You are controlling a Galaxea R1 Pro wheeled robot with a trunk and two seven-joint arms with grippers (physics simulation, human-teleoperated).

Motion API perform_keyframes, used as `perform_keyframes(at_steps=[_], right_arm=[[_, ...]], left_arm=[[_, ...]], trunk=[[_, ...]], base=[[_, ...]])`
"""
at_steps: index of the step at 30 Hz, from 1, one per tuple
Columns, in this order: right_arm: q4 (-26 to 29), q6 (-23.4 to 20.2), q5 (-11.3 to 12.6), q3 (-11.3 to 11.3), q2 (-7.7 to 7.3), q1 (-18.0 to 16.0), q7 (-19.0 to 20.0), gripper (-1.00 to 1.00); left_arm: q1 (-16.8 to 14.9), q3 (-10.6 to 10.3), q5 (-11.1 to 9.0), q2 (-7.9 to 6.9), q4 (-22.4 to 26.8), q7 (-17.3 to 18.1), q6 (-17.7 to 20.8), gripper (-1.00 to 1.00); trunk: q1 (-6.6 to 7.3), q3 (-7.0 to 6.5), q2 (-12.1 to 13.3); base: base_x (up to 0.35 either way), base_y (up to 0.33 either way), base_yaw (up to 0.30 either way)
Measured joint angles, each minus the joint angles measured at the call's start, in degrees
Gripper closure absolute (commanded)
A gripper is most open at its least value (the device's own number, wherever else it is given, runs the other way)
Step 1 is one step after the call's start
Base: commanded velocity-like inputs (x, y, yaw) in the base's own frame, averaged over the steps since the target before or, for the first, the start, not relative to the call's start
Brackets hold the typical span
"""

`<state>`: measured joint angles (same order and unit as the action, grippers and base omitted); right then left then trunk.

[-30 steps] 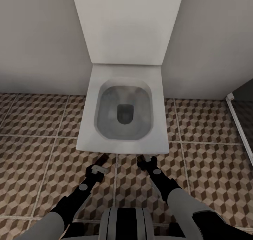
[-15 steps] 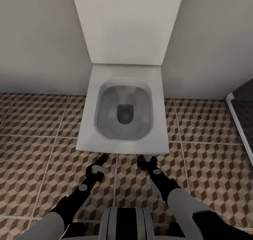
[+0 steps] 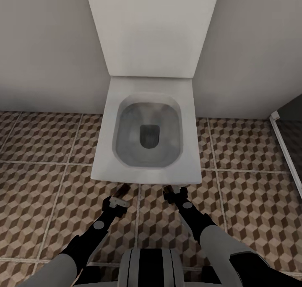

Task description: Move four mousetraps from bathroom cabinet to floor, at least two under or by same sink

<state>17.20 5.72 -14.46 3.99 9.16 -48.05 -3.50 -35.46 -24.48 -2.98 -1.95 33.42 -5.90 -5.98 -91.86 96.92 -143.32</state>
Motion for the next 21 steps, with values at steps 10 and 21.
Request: perform_keyframes(at_steps=[10,21], right_arm=[[0.0,0.0,0.0,0.0,0.00,0.0,0.0,-1.00],[0.0,0.0,0.0,0.0,0.00,0.0,0.0,-1.00]], left_arm=[[0.0,0.1,0.0,0.07,0.0,0.0,0.0,-1.00],[0.0,0.1,0.0,0.09,0.0,0.0,0.1,-1.00]], trunk=[[0.00,0.00,0.0],[-0.03,0.00,0.0]], base=[[-0.007,0.000,0.000],[-0.229,0.000,0.000]])
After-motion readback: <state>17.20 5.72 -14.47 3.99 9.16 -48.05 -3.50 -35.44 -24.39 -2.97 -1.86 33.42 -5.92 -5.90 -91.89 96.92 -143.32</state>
